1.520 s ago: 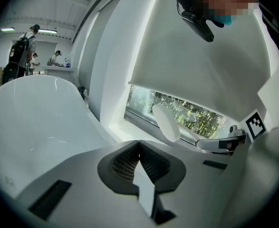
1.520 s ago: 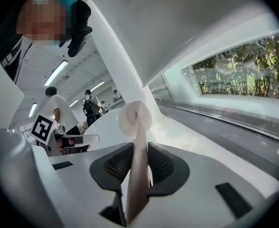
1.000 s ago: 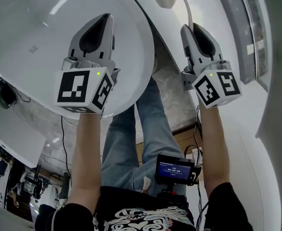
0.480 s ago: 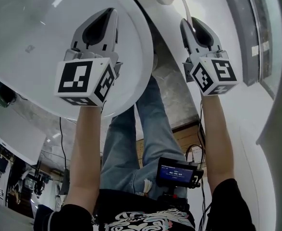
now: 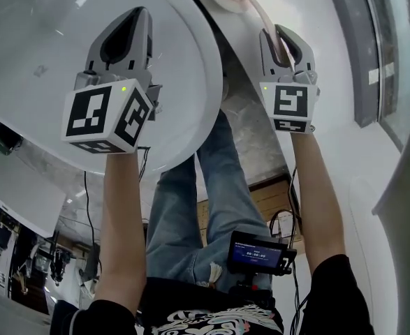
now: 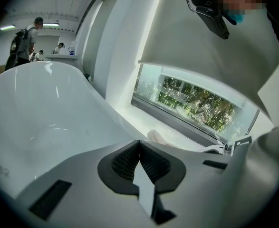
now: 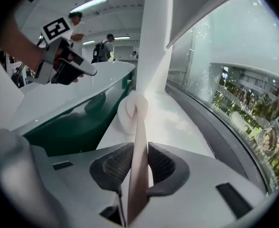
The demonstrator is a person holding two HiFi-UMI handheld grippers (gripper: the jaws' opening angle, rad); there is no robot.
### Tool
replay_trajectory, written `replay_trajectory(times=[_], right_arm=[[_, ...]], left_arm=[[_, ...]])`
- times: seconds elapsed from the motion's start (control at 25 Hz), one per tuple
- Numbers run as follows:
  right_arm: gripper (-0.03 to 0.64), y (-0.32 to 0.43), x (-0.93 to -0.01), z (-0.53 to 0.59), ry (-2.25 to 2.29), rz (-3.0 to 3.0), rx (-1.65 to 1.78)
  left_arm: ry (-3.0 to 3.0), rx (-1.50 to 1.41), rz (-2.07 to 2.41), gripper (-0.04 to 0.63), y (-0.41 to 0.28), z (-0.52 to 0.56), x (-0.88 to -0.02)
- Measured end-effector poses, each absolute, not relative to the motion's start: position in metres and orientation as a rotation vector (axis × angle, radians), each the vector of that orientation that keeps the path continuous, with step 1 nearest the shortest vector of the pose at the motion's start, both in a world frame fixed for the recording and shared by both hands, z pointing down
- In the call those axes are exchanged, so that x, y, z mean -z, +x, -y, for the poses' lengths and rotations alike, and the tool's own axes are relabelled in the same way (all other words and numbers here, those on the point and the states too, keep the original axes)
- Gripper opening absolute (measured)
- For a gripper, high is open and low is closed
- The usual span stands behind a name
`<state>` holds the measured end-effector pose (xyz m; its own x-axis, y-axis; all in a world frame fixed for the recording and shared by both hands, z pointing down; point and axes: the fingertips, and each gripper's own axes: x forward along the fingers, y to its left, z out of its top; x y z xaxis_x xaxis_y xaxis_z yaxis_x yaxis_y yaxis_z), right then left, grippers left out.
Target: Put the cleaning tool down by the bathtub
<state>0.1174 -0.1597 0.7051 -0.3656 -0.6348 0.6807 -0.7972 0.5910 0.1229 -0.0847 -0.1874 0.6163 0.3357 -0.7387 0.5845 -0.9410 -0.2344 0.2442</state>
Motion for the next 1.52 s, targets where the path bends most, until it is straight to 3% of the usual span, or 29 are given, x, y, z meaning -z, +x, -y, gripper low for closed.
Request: replay_trajectory(times=[0.88,1.52], right_arm=[[0.112,0.115,-0.696,0.144,1.154,2.076,-0.402],[0.111,0.121,-0.634,0.128,1.237,2.061,-0.412]], left_arm=[[2.125,-0.488,1.28,0.015,-0.063,0.154,-0.625],[2.176,-0.449,1.29,0.015,-0.074,0.139,-0.564]])
